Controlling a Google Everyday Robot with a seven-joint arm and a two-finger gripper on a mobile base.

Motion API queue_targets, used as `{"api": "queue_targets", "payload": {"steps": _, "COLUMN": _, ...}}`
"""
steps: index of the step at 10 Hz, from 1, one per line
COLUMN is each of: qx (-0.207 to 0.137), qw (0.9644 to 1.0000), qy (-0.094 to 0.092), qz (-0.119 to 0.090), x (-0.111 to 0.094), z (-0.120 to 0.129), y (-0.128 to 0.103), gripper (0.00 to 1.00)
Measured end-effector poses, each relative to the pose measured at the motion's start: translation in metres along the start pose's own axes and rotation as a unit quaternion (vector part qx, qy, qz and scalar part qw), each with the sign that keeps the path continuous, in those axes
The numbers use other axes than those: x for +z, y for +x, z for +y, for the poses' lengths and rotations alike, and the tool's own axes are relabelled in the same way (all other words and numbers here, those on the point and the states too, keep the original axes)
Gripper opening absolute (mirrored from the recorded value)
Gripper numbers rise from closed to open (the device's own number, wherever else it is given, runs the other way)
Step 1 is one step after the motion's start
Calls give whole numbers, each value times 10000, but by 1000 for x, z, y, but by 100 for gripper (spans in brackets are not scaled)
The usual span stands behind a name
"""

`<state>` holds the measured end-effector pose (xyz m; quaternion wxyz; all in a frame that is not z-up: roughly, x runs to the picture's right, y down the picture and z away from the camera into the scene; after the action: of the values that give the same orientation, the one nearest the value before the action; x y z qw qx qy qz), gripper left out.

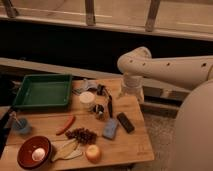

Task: Place sponge in paper cup

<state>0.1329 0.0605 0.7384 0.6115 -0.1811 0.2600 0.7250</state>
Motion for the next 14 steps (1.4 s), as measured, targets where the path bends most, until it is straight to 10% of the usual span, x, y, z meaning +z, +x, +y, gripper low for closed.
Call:
{"api": "queue_targets", "payload": {"steps": 6, "qx": -503, "qw": 9927, "qy": -150, "qz": 1083, "x": 71, "z": 35, "y": 50, "gripper": 78}}
{"api": "queue_targets", "payload": {"steps": 11, "qx": -891, "qw": 9784, "qy": -238, "qz": 1848, "x": 91, "z": 67, "y": 89, "gripper": 78}}
{"api": "queue_targets", "payload": {"steps": 14, "qx": -1103, "qw": 9741, "qy": -222, "qz": 1962, "x": 94, "z": 80, "y": 103, "gripper": 78}}
